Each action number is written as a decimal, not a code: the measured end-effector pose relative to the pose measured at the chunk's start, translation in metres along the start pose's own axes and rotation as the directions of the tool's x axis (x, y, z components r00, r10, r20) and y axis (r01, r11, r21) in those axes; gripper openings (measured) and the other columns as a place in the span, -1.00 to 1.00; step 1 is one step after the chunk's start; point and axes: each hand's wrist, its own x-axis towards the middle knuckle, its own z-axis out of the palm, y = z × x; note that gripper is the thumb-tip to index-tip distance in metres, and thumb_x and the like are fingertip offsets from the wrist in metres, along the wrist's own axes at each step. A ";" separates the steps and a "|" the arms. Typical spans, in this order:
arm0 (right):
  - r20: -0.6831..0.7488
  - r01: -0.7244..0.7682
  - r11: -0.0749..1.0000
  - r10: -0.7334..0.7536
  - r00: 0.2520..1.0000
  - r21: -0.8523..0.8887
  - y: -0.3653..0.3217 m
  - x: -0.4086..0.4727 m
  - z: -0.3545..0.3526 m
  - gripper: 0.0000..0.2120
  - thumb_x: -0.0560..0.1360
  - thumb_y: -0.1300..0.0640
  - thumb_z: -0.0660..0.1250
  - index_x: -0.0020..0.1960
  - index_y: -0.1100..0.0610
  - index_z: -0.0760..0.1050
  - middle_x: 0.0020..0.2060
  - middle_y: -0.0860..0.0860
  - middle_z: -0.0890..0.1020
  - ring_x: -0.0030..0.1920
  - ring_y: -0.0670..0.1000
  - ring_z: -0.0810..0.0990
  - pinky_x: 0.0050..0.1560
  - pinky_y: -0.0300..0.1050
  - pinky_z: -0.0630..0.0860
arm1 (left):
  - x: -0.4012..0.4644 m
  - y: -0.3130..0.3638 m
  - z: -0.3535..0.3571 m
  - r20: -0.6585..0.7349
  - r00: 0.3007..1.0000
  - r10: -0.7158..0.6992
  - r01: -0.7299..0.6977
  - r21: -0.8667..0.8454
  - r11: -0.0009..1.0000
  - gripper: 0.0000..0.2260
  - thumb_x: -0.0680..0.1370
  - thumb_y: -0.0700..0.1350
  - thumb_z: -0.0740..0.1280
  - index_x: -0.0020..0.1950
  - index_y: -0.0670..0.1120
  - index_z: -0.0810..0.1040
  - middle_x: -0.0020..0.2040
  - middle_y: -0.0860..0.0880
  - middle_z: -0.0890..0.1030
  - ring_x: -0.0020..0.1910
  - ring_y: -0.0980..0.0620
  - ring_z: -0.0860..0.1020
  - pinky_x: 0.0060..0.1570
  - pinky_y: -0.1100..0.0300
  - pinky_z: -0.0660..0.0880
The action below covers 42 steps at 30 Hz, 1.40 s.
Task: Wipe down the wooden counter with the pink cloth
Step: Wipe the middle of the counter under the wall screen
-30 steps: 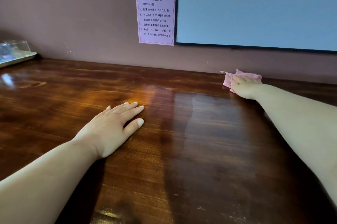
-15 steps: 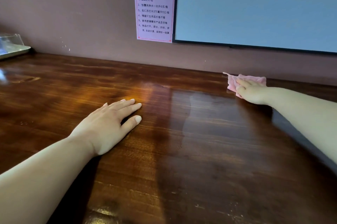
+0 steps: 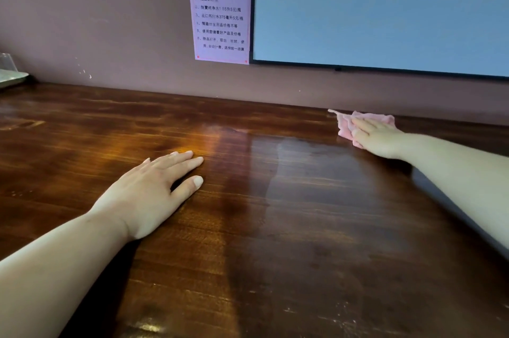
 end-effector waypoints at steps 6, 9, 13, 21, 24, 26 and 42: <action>0.022 -0.027 1.000 0.027 0.999 0.015 -0.016 -0.004 -0.006 -0.46 0.72 -0.05 -0.04 0.66 0.04 -0.01 0.64 0.05 -0.01 0.63 0.10 -0.07 0.55 0.09 -0.18 | -0.002 0.004 -0.004 -0.005 1.000 -0.015 0.015 -0.018 1.000 -0.29 0.36 0.42 -0.20 0.50 0.31 0.13 0.53 0.27 0.07 0.51 0.28 -0.04 0.52 0.14 -0.08; -0.003 0.143 0.990 -0.143 0.990 0.006 -0.009 -0.019 0.009 -0.47 0.72 -0.06 -0.03 0.65 0.04 0.02 0.64 0.04 0.03 0.63 0.09 -0.03 0.56 0.04 -0.14 | -0.002 0.003 -0.002 -0.005 1.000 -0.013 0.013 -0.012 1.000 -0.28 0.36 0.43 -0.21 0.51 0.31 0.13 0.54 0.26 0.08 0.51 0.27 -0.03 0.52 0.13 -0.07; 0.030 0.059 0.997 -0.060 0.998 0.041 -0.016 -0.016 -0.001 -0.50 0.73 -0.03 -0.05 0.64 0.05 0.08 0.63 0.09 0.07 0.61 0.14 0.01 0.55 0.07 -0.12 | -0.002 0.002 -0.001 -0.017 1.000 -0.007 0.006 -0.012 1.000 -0.30 0.38 0.42 -0.19 0.51 0.29 0.15 0.53 0.26 0.10 0.51 0.27 -0.02 0.51 0.13 -0.07; -0.014 0.285 0.958 -0.285 0.958 0.030 -0.055 -0.064 0.004 -0.48 0.67 -0.01 -0.12 0.62 -0.04 0.14 0.55 -0.10 0.22 0.50 0.05 0.15 0.55 0.10 0.00 | -0.001 0.000 0.000 -0.030 1.000 -0.007 0.007 -0.018 1.000 -0.28 0.38 0.42 -0.19 0.51 0.28 0.17 0.54 0.24 0.12 0.52 0.24 0.01 0.52 0.11 -0.04; -0.043 0.226 0.973 -0.224 0.974 0.047 -0.064 -0.052 -0.002 -0.53 0.68 0.03 -0.11 0.51 0.00 0.32 0.42 -0.03 0.41 0.34 -0.01 0.33 0.52 0.12 0.16 | -0.002 0.001 -0.001 -0.009 1.000 -0.004 0.003 -0.030 1.000 -0.29 0.39 0.41 -0.18 0.51 0.27 0.17 0.54 0.23 0.12 0.52 0.23 0.01 0.52 0.10 -0.05; -0.039 0.081 0.996 -0.083 0.996 -0.048 -0.079 -0.044 -0.004 -0.51 0.67 0.05 -0.17 0.52 0.04 0.29 0.46 0.02 0.38 0.48 0.09 0.26 0.52 0.15 0.11 | -0.004 0.000 -0.001 -0.008 1.000 -0.010 0.010 -0.038 0.999 -0.33 0.43 0.39 -0.15 0.52 0.26 0.17 0.54 0.21 0.12 0.52 0.23 0.00 0.52 0.10 -0.06; 0.058 0.295 0.955 -0.295 0.954 0.001 -0.113 -0.074 0.015 -0.47 0.68 -0.05 -0.18 0.65 -0.12 -0.05 0.63 -0.13 -0.01 0.62 0.02 -0.17 0.58 0.05 -0.20 | -0.001 -0.002 0.002 -0.043 0.999 -0.008 0.008 -0.016 1.000 -0.49 0.56 0.31 -0.04 0.51 0.26 0.19 0.54 0.22 0.14 0.52 0.20 0.04 0.50 0.11 -0.01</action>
